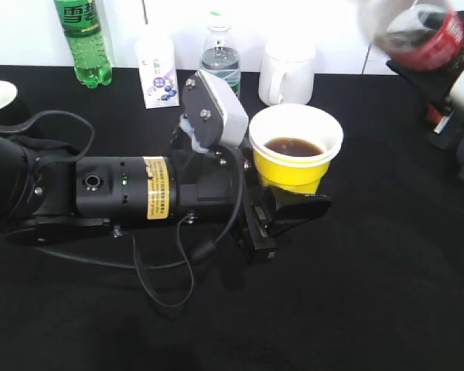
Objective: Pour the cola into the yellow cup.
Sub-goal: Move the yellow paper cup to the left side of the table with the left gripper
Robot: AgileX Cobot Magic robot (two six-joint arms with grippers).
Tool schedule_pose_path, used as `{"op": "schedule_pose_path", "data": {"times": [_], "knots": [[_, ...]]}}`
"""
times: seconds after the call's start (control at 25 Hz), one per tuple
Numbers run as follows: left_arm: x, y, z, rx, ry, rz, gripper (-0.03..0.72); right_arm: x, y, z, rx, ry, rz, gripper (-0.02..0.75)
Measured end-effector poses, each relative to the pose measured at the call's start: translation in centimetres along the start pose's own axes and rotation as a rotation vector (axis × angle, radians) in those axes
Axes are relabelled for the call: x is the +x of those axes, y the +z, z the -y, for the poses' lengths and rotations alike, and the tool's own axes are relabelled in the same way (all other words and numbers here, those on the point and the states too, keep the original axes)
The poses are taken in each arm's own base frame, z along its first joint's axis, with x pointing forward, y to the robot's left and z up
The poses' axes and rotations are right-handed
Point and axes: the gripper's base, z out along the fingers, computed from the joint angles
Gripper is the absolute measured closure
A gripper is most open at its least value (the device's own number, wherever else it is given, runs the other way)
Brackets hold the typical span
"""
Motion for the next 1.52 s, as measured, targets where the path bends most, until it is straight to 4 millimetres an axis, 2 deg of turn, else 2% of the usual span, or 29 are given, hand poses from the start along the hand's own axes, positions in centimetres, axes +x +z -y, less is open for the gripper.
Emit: {"op": "schedule_pose_path", "data": {"times": [0.24,0.36,0.52,0.84,1.08,1.24,1.52], "knots": [[0.0,0.0,0.0,-0.002,-0.002,0.000,0.251,0.0,0.0,0.0,-0.001,0.665,0.000,0.332],[0.0,-0.1,-0.2,-0.007,-0.004,0.001,0.251,0.0,0.0,0.0,-0.001,0.834,0.000,0.332],[0.2,-1.2,-2.6,-0.088,-0.028,0.005,0.251,0.0,0.0,0.0,-0.001,0.865,0.000,0.332],[1.2,-5.6,-9.1,-0.311,-0.084,-0.008,0.251,-0.1,0.0,0.0,-0.002,0.867,0.008,0.332],[4.3,-10.5,-11.7,-0.523,-0.188,0.011,0.251,-0.1,0.0,0.0,0.002,0.871,0.008,0.332],[5.3,-11.0,-12.7,-0.632,-0.155,0.034,0.251,0.0,0.0,0.1,0.011,0.878,0.009,0.332],[9.8,-10.0,-13.9,-0.714,-0.150,0.057,0.251,0.0,0.0,0.1,0.014,0.880,0.008,0.332]]}}
